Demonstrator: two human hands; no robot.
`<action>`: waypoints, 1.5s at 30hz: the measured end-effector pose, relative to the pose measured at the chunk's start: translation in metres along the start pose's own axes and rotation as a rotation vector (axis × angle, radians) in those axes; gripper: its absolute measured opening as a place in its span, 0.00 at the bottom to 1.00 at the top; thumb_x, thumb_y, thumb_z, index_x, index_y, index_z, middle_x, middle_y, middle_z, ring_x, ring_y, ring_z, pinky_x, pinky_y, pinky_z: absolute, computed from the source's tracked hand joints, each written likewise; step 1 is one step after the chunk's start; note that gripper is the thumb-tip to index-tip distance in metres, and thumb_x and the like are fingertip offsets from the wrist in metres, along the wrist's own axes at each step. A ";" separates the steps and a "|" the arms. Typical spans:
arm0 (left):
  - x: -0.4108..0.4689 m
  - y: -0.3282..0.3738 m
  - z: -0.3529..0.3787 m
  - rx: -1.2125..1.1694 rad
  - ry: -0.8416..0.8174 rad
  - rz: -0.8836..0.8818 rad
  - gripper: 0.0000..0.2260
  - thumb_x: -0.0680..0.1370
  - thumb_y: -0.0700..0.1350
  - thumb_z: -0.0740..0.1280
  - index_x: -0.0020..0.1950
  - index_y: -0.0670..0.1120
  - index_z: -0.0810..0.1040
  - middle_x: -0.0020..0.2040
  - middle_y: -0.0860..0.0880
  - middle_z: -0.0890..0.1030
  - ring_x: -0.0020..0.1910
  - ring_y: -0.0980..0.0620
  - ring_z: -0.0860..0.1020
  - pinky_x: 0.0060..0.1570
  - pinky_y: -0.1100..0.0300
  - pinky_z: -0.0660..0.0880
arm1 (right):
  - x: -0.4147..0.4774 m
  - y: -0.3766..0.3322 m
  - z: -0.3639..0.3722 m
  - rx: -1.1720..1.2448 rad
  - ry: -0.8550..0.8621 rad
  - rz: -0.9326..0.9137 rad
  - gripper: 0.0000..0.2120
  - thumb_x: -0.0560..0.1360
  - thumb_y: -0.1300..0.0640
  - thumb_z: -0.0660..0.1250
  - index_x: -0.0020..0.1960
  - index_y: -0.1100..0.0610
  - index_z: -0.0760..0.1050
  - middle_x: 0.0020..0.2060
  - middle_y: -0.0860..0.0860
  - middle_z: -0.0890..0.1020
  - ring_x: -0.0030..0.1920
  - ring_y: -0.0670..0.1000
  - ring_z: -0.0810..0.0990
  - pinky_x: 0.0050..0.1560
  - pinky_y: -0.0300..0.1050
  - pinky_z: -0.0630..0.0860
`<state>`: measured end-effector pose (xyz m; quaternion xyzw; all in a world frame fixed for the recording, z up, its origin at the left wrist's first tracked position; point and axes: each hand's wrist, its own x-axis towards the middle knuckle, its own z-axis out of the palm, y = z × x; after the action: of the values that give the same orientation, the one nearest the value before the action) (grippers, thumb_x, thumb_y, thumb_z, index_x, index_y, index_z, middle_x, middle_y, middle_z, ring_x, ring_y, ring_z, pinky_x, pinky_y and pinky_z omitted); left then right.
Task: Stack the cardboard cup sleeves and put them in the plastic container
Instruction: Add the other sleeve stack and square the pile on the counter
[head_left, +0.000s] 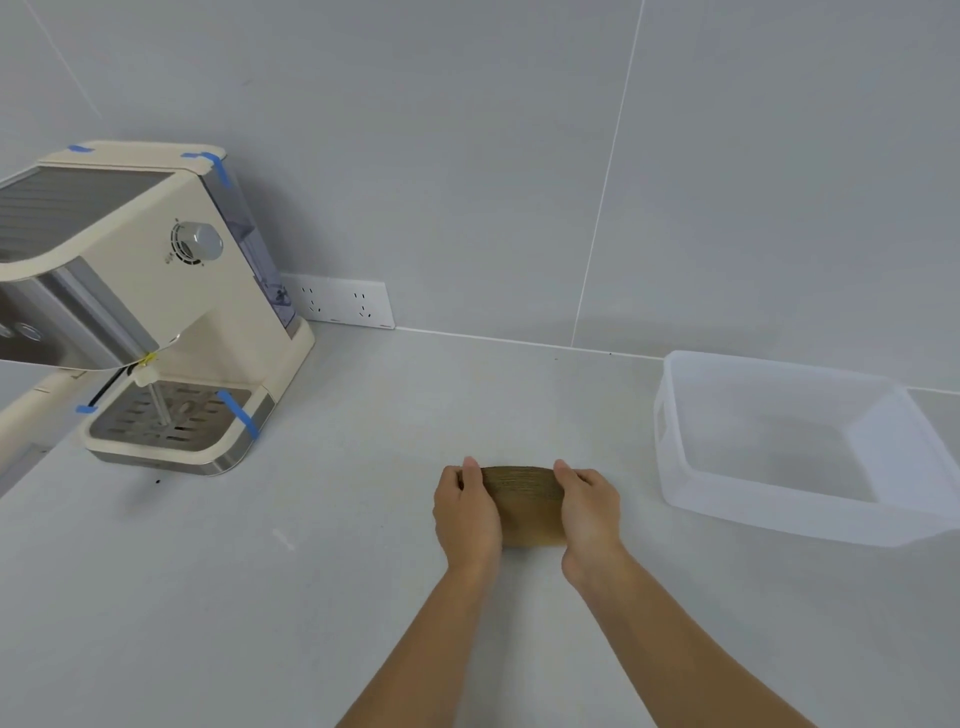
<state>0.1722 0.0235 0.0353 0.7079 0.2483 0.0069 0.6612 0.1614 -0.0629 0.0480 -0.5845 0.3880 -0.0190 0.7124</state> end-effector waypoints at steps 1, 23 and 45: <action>0.000 0.004 -0.001 -0.020 0.001 0.029 0.15 0.81 0.49 0.55 0.36 0.44 0.68 0.35 0.50 0.71 0.35 0.51 0.68 0.37 0.58 0.65 | -0.001 -0.006 -0.001 -0.005 -0.022 -0.015 0.09 0.77 0.54 0.61 0.44 0.60 0.72 0.37 0.49 0.72 0.36 0.47 0.68 0.36 0.40 0.65; 0.000 -0.030 -0.025 -0.121 -0.191 0.233 0.07 0.79 0.43 0.61 0.50 0.47 0.78 0.47 0.51 0.82 0.47 0.59 0.78 0.44 0.74 0.72 | 0.001 0.048 -0.018 0.027 -0.081 -0.455 0.07 0.76 0.62 0.65 0.42 0.53 0.78 0.38 0.46 0.80 0.39 0.38 0.77 0.41 0.28 0.73; -0.004 -0.034 -0.029 -0.101 -0.315 0.199 0.11 0.79 0.48 0.60 0.42 0.43 0.76 0.39 0.52 0.77 0.37 0.63 0.74 0.38 0.73 0.69 | -0.001 0.057 -0.017 -0.011 0.001 -0.467 0.10 0.77 0.58 0.62 0.37 0.55 0.73 0.32 0.47 0.75 0.32 0.38 0.72 0.36 0.28 0.70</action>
<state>0.1469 0.0494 0.0084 0.6873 0.0697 -0.0262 0.7226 0.1268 -0.0585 -0.0002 -0.6623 0.2427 -0.1813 0.6853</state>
